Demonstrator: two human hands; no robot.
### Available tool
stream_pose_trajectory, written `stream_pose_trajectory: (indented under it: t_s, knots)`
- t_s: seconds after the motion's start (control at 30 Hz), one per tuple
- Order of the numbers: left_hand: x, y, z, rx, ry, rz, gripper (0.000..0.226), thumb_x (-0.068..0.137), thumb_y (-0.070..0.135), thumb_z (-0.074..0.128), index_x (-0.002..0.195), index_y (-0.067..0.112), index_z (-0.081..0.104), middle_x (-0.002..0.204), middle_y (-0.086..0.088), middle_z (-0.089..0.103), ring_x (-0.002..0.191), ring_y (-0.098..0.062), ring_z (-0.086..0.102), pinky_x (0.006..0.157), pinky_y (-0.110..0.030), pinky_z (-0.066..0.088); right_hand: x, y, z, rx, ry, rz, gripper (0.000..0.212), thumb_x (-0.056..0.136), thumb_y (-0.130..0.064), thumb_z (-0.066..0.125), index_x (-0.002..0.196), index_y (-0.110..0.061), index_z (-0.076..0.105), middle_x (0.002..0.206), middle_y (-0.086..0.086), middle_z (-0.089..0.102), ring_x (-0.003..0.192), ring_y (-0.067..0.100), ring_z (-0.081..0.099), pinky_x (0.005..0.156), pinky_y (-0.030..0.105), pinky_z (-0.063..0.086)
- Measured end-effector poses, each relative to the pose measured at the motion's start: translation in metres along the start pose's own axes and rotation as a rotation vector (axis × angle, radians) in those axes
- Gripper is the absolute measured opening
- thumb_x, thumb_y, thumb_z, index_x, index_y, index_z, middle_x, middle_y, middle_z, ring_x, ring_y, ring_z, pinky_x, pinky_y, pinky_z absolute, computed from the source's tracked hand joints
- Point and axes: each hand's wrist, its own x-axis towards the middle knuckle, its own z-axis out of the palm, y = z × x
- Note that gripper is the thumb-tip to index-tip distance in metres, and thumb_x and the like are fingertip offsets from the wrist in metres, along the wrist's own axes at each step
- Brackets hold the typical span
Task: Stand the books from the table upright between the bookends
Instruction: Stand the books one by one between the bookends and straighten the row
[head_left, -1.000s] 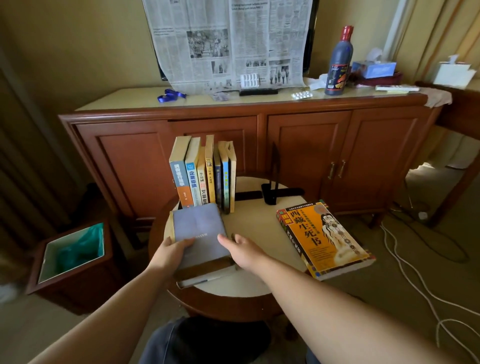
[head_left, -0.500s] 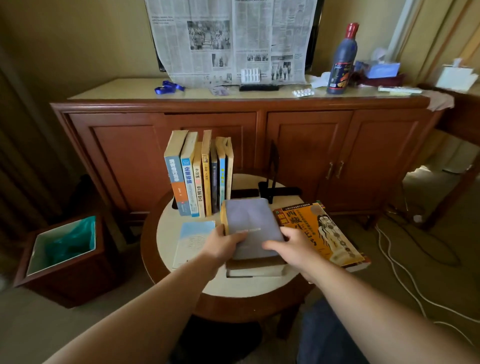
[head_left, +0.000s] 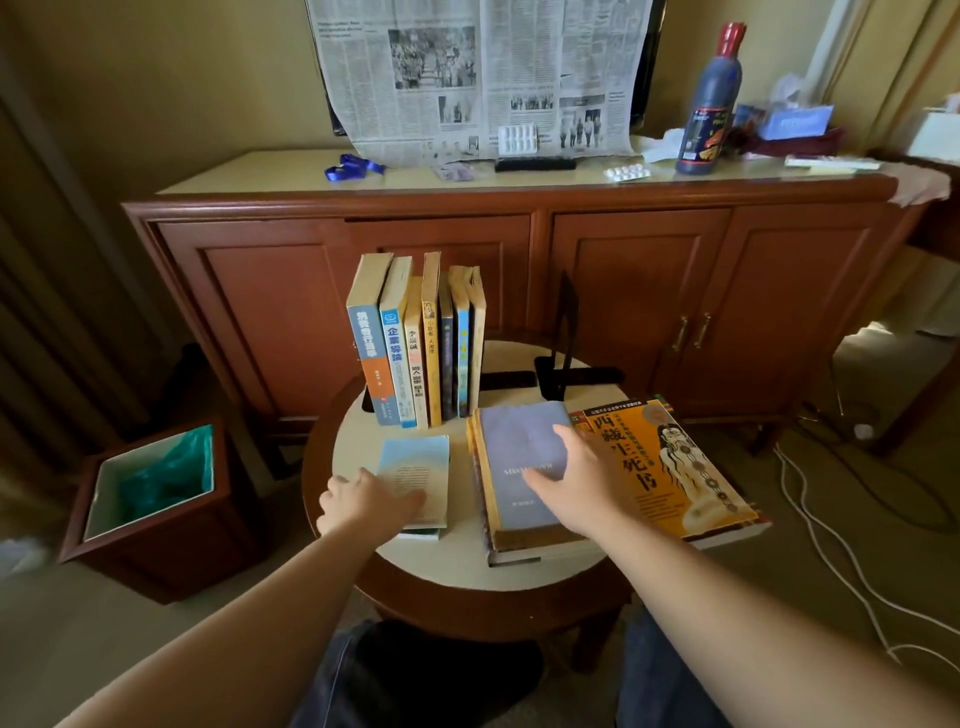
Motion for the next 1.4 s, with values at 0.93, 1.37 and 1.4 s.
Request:
stream_pose_trajectory:
  t_s: [0.93, 1.37, 1.4]
  knots:
    - [-0.051, 0.037, -0.035, -0.959, -0.245, 0.660, 0.031, 0.089, 0.005, 0.080, 0.116, 0.016, 0.070, 0.118, 0.009, 0.077, 0.118, -0.008, 0.070, 0.097, -0.035, 0.059, 0.014, -0.085, 0.021, 0.547, -0.067, -0.123, 0.058, 0.083, -0.072, 0.061, 0.115, -0.023, 0.065, 0.114, -0.008, 0.070, 0.095, 0.011, 0.070, 0.077, 0.035, 0.064]
    - [0.018, 0.102, -0.110, -0.230, 0.318, 0.898, 0.031, 0.097, 0.018, 0.068, 0.127, 0.021, 0.069, 0.123, 0.007, 0.064, 0.115, -0.012, 0.058, 0.100, -0.032, 0.053, 0.060, -0.067, 0.001, 0.561, 0.477, -0.044, 0.017, 0.102, -0.030, 0.060, 0.090, -0.018, 0.060, 0.100, 0.002, 0.068, 0.085, 0.013, 0.068, 0.051, 0.017, 0.050]
    - [0.023, 0.114, -0.119, -0.155, 0.369, 0.959, 0.033, 0.096, 0.018, 0.067, 0.129, 0.020, 0.068, 0.123, 0.004, 0.063, 0.117, -0.016, 0.056, 0.101, -0.036, 0.051, 0.063, -0.066, 0.000, 0.566, 0.523, -0.055, 0.019, 0.101, -0.028, 0.061, 0.087, -0.017, 0.057, 0.097, 0.003, 0.066, 0.085, 0.014, 0.066, 0.050, 0.014, 0.046]
